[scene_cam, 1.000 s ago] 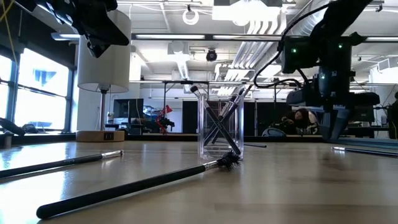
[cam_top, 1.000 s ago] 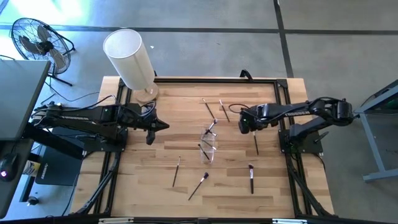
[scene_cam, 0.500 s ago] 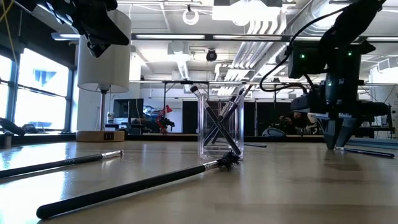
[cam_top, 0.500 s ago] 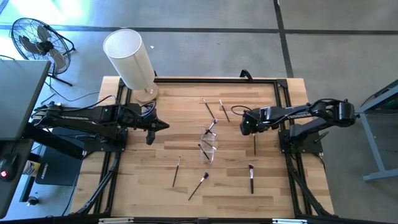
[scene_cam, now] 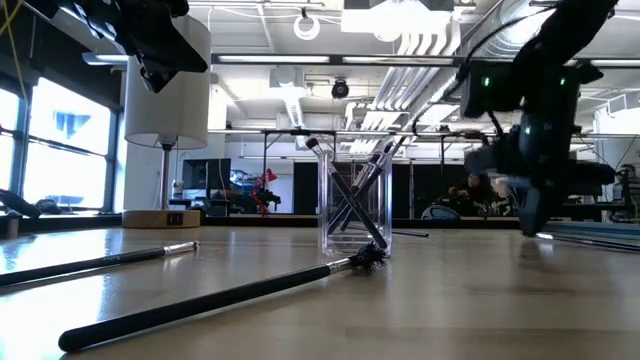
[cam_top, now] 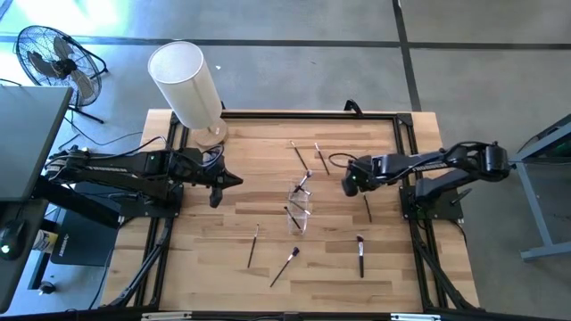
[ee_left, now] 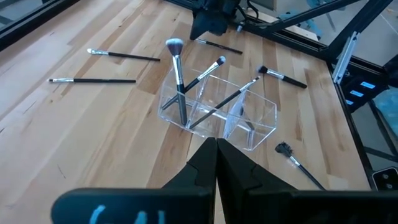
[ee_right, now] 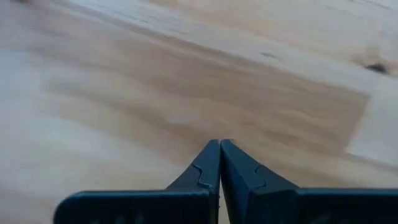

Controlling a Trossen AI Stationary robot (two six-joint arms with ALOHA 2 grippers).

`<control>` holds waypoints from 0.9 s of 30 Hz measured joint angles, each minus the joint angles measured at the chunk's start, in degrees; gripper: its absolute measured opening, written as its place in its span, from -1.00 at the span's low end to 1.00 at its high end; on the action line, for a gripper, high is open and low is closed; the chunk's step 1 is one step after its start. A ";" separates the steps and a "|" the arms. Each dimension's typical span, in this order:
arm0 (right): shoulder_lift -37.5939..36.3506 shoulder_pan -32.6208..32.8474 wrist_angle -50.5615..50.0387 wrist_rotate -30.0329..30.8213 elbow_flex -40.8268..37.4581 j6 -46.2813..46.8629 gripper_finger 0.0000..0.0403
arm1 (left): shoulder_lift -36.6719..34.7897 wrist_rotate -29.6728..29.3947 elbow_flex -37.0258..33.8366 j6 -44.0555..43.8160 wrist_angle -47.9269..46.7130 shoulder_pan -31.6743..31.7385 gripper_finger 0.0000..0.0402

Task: Pick & Place Makeup Brushes
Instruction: Put the eyeshadow brush into the transparent organizer

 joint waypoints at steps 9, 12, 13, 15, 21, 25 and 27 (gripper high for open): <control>-11.63 12.79 -0.94 13.01 5.84 7.50 -1.00 | 0.00 2.92 0.00 0.00 -0.01 -0.01 -1.00; -13.76 17.97 4.32 20.66 6.82 6.50 -1.00 | 0.00 3.51 0.00 0.00 0.01 0.01 -1.00; -14.08 19.53 8.88 23.52 6.95 4.66 -1.00 | 0.00 3.58 0.00 0.00 0.01 -0.01 -1.00; -13.89 21.98 18.25 28.70 7.12 -0.15 -1.00 | 0.00 3.62 0.00 0.00 0.03 0.01 -1.00; -6.15 25.37 50.93 39.32 7.10 -23.23 -1.00 | 0.00 3.93 0.00 0.00 0.03 -0.01 -1.00; 2.58 25.41 69.82 39.38 7.12 -38.92 -1.00 | 0.00 3.91 0.00 0.00 0.03 0.01 -1.00; 6.91 25.41 76.39 39.15 7.10 -44.89 -1.00 | 0.00 3.91 0.00 0.01 0.05 0.01 -1.00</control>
